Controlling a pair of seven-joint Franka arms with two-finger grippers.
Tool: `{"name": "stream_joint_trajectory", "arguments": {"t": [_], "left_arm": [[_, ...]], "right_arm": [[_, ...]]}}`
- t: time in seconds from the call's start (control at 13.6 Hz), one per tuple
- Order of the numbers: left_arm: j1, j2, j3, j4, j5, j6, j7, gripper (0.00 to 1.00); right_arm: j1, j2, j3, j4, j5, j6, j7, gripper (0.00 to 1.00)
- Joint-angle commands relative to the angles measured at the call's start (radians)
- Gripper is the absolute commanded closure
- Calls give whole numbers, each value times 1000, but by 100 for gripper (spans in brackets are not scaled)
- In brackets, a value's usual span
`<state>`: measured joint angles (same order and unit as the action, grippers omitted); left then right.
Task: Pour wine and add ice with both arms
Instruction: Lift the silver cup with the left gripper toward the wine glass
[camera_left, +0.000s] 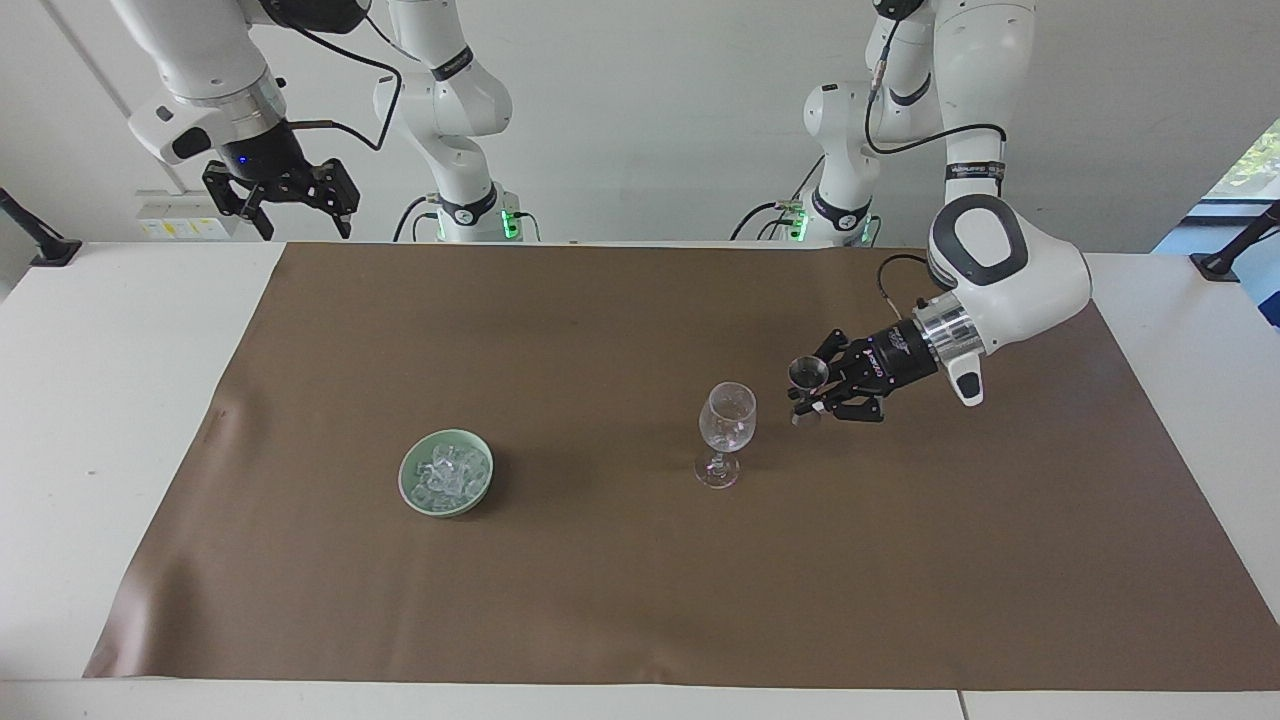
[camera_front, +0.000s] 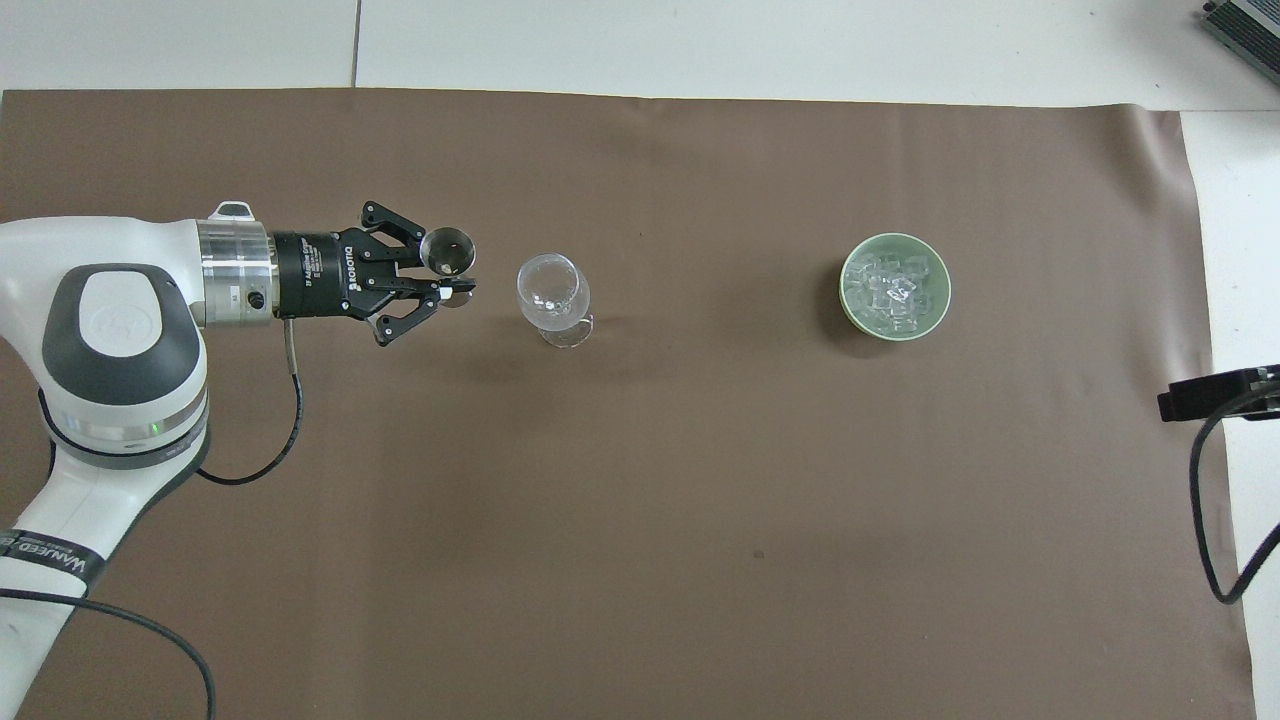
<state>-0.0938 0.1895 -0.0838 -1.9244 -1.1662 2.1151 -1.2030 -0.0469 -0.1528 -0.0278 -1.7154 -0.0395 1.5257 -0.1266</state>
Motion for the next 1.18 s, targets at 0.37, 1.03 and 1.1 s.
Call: {"name": "stream_joint_trajectory", "arguments": {"t": [0.37, 1.03, 1.1], "left_arm": [[-69, -13, 13, -11, 23, 144, -63, 100], [-116, -5, 13, -11, 25, 296, -67, 100], [-118, -5, 12, -13, 25, 315, -66, 100]], "right_arm": [[-10, -5, 3, -3, 16, 10, -18, 0], [-10, -5, 5, -3, 16, 10, -18, 0], [-10, -4, 3, -3, 16, 10, -18, 0]]}}
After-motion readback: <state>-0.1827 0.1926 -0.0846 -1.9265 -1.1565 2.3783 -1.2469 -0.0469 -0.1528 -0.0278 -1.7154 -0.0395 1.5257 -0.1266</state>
